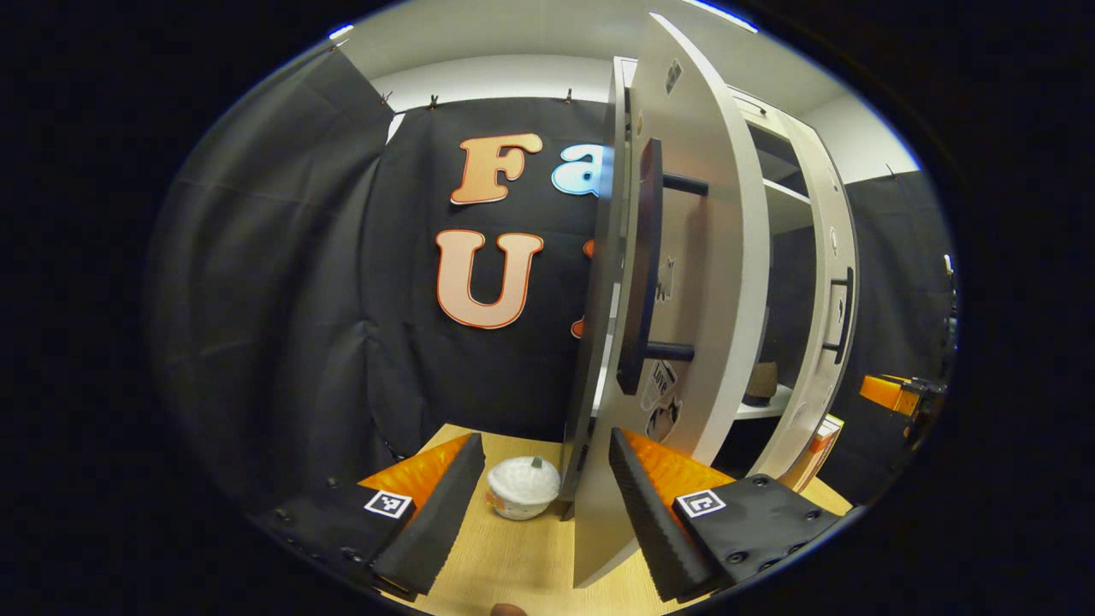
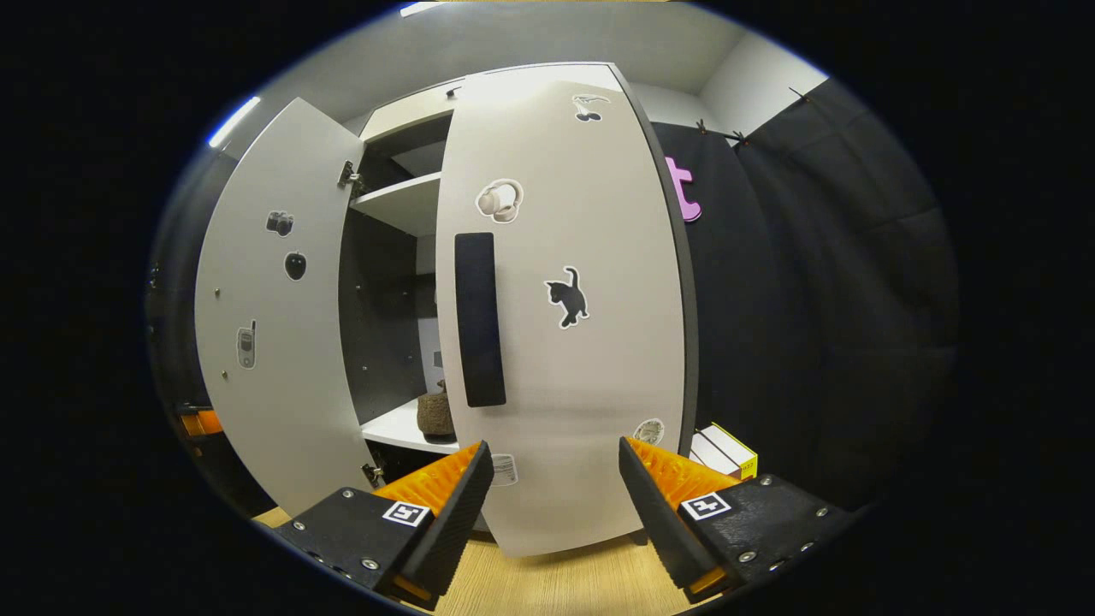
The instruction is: Grab one shoe with the right hand and put it into the shoe cabinet, grab the other shoe with the left hand and put it into the shoe cabinet; then close the right door with the right hand and the left door with the left hand.
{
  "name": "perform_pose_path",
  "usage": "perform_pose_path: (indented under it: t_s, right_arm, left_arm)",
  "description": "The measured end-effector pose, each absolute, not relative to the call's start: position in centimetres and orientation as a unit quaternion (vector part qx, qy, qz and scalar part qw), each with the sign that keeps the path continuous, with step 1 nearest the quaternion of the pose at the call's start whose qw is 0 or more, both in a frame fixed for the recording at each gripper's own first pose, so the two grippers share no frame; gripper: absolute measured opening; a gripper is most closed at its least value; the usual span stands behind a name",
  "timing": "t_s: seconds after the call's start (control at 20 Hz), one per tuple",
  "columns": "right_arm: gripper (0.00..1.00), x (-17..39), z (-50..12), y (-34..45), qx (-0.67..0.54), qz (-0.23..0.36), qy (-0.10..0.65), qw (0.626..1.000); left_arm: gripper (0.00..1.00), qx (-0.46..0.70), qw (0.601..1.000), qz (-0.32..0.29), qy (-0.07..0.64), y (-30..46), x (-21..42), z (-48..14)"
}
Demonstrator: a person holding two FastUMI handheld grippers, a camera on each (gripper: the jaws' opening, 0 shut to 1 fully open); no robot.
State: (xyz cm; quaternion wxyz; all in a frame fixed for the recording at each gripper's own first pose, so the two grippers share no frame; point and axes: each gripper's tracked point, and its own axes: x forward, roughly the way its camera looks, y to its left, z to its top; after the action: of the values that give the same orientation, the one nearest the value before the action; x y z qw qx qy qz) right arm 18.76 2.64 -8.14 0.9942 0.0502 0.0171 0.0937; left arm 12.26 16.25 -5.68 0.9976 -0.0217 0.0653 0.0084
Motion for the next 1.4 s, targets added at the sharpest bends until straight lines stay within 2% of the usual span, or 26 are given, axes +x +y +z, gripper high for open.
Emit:
perform_pose_path:
  t_s: [0.1, 0.2, 0.3, 0.4, 0.45, 0.5, 0.65, 0.7, 0.75, 0.95, 1.05, 1.1, 1.2, 1.25, 1.3, 1.35, 1.4]
  right_arm:
    - [0.91, 18.5, -8.1, 2.4, 0.050, 0.097, 0.016, 0.994]
    - [0.91, 18.4, -7.8, 1.9, 0.049, 0.099, 0.010, 0.994]
    - [0.91, 18.2, -7.3, 1.0, 0.046, 0.098, 0.005, 0.994]
    - [0.91, 17.6, -6.8, -0.4, 0.043, 0.096, -0.003, 0.994]
    - [0.91, 17.7, -6.6, -1.4, 0.039, 0.094, -0.006, 0.995]
    - [0.91, 17.4, -6.5, -2.3, 0.036, 0.092, -0.006, 0.995]
    - [0.91, 17.6, -6.6, -4.3, 0.035, 0.088, -0.001, 0.995]
    - [0.91, 17.9, -6.7, -4.9, 0.034, 0.086, 0.000, 0.996]
    - [0.91, 18.1, -6.9, -5.7, 0.032, 0.081, 0.001, 0.996]
    - [0.91, 18.3, -7.7, -8.1, 0.037, 0.065, 0.008, 0.997]
    - [0.91, 18.2, -7.7, -8.9, 0.041, 0.058, 0.007, 0.997]
    - [0.84, 18.2, -7.5, -9.3, 0.042, 0.056, 0.007, 0.998]
    - [0.84, 18.5, -7.1, -9.7, 0.043, 0.054, 0.007, 0.998]
    - [0.91, 18.6, -6.8, -9.9, 0.043, 0.053, 0.006, 0.998]
    - [0.91, 18.7, -6.5, -10.1, 0.043, 0.053, 0.005, 0.998]
    - [0.84, 18.7, -6.0, -10.2, 0.043, 0.054, 0.005, 0.998]
    - [0.84, 18.8, -5.7, -10.2, 0.043, 0.055, 0.005, 0.998]
  left_arm:
    - [0.94, -0.015, 0.998, 0.003, 0.064, 15.0, 12.0, -5.7]
    - [0.99, -0.026, 0.997, -0.013, 0.068, 13.1, 12.2, -6.1]
    - [0.94, -0.032, 0.996, -0.028, 0.073, 11.1, 12.5, -6.2]
    - [0.94, -0.025, 0.996, -0.037, 0.073, 9.0, 12.9, -6.2]
    - [0.96, -0.021, 0.996, -0.040, 0.075, 8.1, 13.1, -6.3]
    - [0.94, -0.019, 0.996, -0.043, 0.077, 7.1, 13.3, -6.3]
    - [0.94, -0.015, 0.996, -0.049, 0.077, 4.4, 14.4, -6.2]
    - [0.96, -0.015, 0.996, -0.052, 0.075, 3.6, 14.9, -6.3]
    - [0.94, -0.017, 0.995, -0.057, 0.075, 2.7, 15.5, -6.4]
    - [0.95, -0.029, 0.993, -0.078, 0.081, -1.5, 17.9, -6.7]
    - [0.97, -0.025, 0.993, -0.078, 0.085, -2.8, 18.3, -7.1]
    - [0.94, -0.024, 0.993, -0.080, 0.088, -3.3, 18.2, -7.2]
    - [0.96, -0.020, 0.992, -0.082, 0.093, -3.7, 17.9, -7.1]
    - [0.96, -0.017, 0.992, -0.079, 0.093, -3.6, 17.8, -6.9]
    - [0.97, -0.015, 0.993, -0.075, 0.094, -3.3, 17.6, -6.6]
    - [0.97, -0.016, 0.993, -0.071, 0.093, -3.0, 17.5, -6.2]
    - [0.97, -0.018, 0.993, -0.067, 0.091, -2.6, 17.1, -5.5]
